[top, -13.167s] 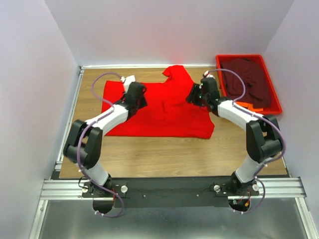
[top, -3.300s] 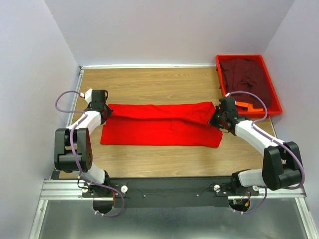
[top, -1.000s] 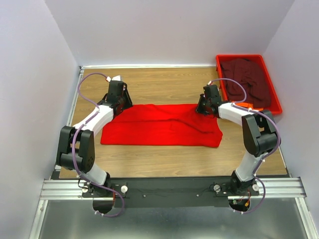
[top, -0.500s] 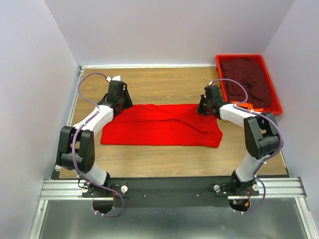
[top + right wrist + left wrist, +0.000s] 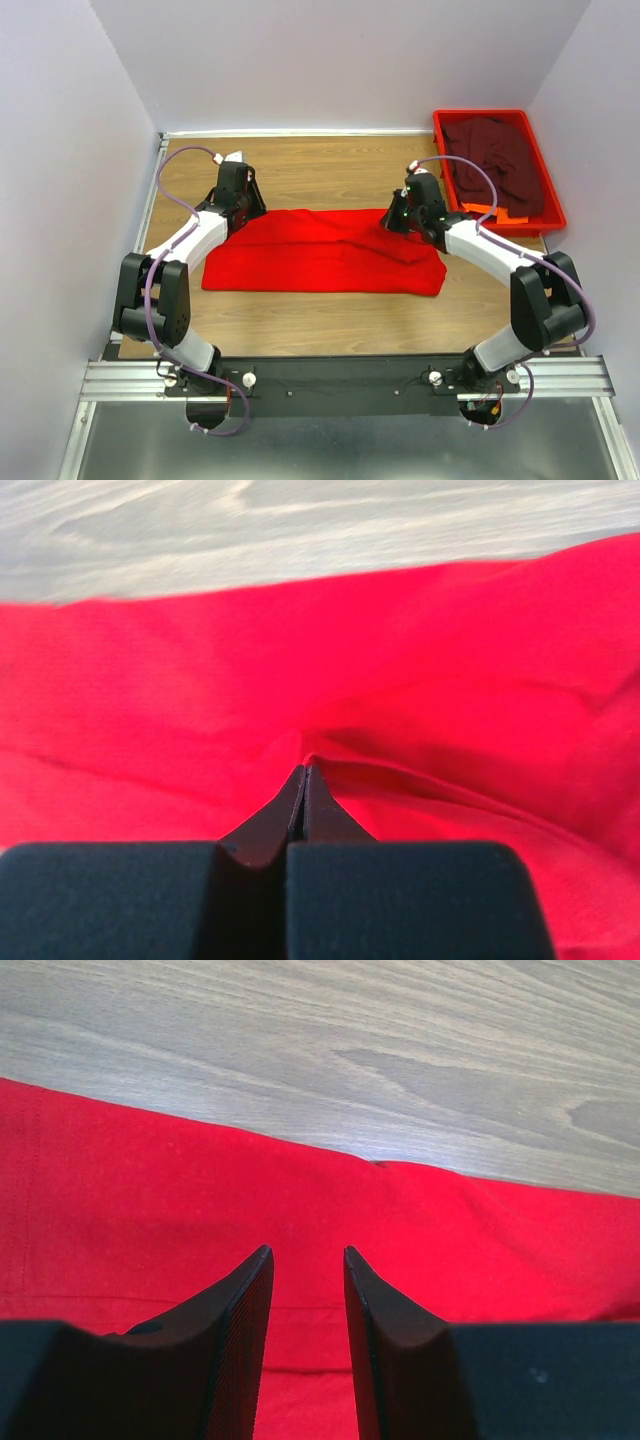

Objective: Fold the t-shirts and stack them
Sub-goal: Fold the tshirt

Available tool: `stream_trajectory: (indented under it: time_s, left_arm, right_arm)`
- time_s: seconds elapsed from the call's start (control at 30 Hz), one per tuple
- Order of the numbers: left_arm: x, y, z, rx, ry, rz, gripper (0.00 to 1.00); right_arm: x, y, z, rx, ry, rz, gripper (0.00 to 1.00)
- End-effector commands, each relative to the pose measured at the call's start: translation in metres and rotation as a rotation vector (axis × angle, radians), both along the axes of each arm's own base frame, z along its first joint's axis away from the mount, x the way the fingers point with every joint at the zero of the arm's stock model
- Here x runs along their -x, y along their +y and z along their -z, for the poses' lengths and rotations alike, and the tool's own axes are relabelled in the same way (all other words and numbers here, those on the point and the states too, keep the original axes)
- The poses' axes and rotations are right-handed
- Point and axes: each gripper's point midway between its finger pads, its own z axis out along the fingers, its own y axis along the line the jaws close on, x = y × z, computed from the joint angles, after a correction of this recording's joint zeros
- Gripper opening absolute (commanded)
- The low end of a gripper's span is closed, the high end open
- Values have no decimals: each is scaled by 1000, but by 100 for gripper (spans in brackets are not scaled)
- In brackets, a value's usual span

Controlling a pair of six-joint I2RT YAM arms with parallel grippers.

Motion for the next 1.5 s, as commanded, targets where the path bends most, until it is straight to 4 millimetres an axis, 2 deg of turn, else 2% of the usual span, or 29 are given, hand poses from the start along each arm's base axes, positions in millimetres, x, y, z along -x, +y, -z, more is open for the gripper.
stream_trajectory:
  time_s: [0.0,0.1,0.27,0.5,0.63,0.73,0.77,0.83,0.87,0.93,0.97,1.0,1.03,1.1,1.13,1.23,1.27,1.37,1.47]
  left_arm:
    - [0,-6,-2,7,-9,35,42]
    - [1,-6,0,8,-2,37,42]
    - [2,-8,0,16,-1,43,42]
    - [5,-11,3,17,7,49,42]
    - [8,-22,7,40,22,92,42]
    - [11,-32,7,48,24,128,44]
    - [13,-39,7,45,25,152,45]
    - [15,-48,5,47,21,190,48]
    - [17,-57,5,43,20,222,49]
    - [22,-72,8,49,32,278,51]
    - [28,-86,9,46,41,325,51]
    - [28,-86,11,44,44,326,51]
    - [33,-100,10,42,41,361,51]
    - [44,-123,16,37,59,423,51]
    - [47,-131,16,38,58,445,50]
    - [57,-154,23,33,78,510,49]
    - [63,-166,26,31,87,540,50]
    - [72,-184,26,33,87,586,49]
    - [75,-193,29,37,95,608,48]
  right_arm:
    - [29,26,-3,-16,25,-61,0]
    - [52,52,-2,-16,37,-122,0]
    - [78,72,15,5,79,-169,0]
    - [100,74,35,37,127,-181,0]
    - [104,71,46,66,147,-184,1]
    - [105,71,43,66,140,-191,15]
    - [101,68,38,76,123,-174,32]
    - [97,59,26,103,94,-143,42]
    - [88,52,17,133,57,-97,48]
    - [83,30,8,191,40,-29,49]
    - [81,23,5,199,37,-8,49]
    - [78,16,3,201,35,11,49]
    - [73,2,5,208,44,45,49]
    - [71,-13,13,221,69,74,46]
    - [66,-26,18,227,86,107,45]
    - [60,-46,31,246,122,154,43]
    - [60,-48,38,259,142,157,42]
    - [56,-52,48,277,158,161,40]
    - [52,-52,57,285,169,163,40]
